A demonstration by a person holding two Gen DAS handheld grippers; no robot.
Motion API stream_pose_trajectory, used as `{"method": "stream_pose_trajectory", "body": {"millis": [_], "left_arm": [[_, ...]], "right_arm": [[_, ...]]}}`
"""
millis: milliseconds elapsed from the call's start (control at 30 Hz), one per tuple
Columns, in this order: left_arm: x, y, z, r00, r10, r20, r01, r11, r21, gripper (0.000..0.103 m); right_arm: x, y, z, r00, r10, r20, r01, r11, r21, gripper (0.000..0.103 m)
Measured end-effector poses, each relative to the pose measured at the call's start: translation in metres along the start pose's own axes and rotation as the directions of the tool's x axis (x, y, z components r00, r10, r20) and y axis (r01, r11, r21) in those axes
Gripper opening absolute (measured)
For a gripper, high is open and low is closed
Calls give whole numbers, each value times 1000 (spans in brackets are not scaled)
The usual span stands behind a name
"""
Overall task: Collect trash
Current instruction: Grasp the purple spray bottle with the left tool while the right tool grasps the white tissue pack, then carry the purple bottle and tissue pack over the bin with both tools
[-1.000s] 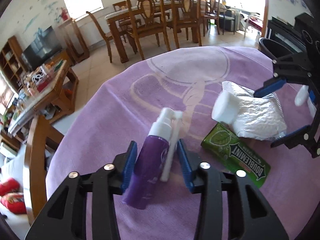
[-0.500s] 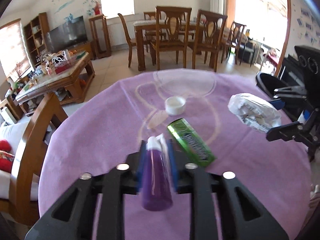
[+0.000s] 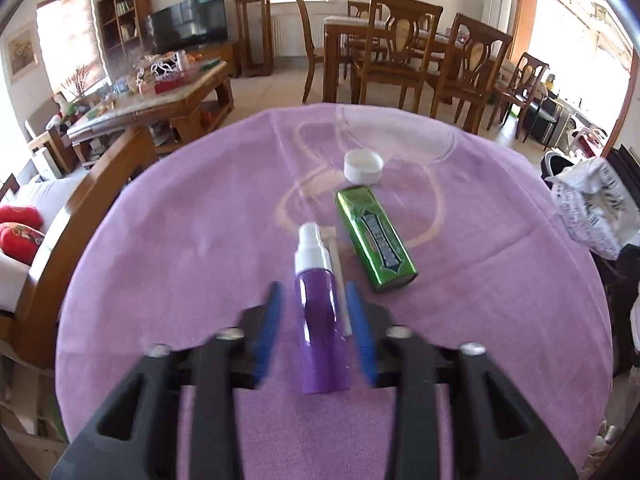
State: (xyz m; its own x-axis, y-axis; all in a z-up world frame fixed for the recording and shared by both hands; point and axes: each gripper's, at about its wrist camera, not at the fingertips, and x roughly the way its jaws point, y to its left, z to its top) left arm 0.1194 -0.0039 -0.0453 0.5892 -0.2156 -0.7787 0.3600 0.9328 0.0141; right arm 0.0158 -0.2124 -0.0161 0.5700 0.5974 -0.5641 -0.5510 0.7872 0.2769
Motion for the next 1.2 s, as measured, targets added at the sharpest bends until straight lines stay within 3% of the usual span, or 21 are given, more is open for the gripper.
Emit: {"method": "stream_pose_trajectory", "body": {"millis": [67,167,233,400,533,700,833,967,1200], "left_arm": [[8,-7,-3,1000,24,-12,-24,999,25,60],[19,-8,-9,999,36,-29,-36,999,13,55],[17,-2,-11,999,40,-7,-40,999,-18,29],[7,2,-20,1000,-4,17,5,998,-59,28],[-25,-9,-21,993,13,117,-3,997,-83,28],[-67,-48,-13,977,-1,212,17,997,-76,28],[-88,-86,-2,962,-52,268,66,997,-43,28],[-96,-141,12,946,-111,306,105,994,36,28],[-83,-224,28,920,-241,308,202,967,156,28]], "right_arm": [[-4,-1,-4,1000,2,5,-2,1000,12,54],[-4,-3,-6,1000,5,8,-6,1000,21,55],[-7,-3,-8,1000,7,11,-7,1000,23,55],[-8,-6,-8,1000,10,17,-10,999,31,55],[-6,-3,-7,999,29,16,-29,999,24,55],[-3,1,-8,999,35,22,-36,999,14,55],[-35,-11,-3,996,6,90,-9,1000,30,55],[-81,-39,-8,984,-75,162,66,996,62,55],[-150,-105,-43,950,-237,203,205,965,165,55]]}}
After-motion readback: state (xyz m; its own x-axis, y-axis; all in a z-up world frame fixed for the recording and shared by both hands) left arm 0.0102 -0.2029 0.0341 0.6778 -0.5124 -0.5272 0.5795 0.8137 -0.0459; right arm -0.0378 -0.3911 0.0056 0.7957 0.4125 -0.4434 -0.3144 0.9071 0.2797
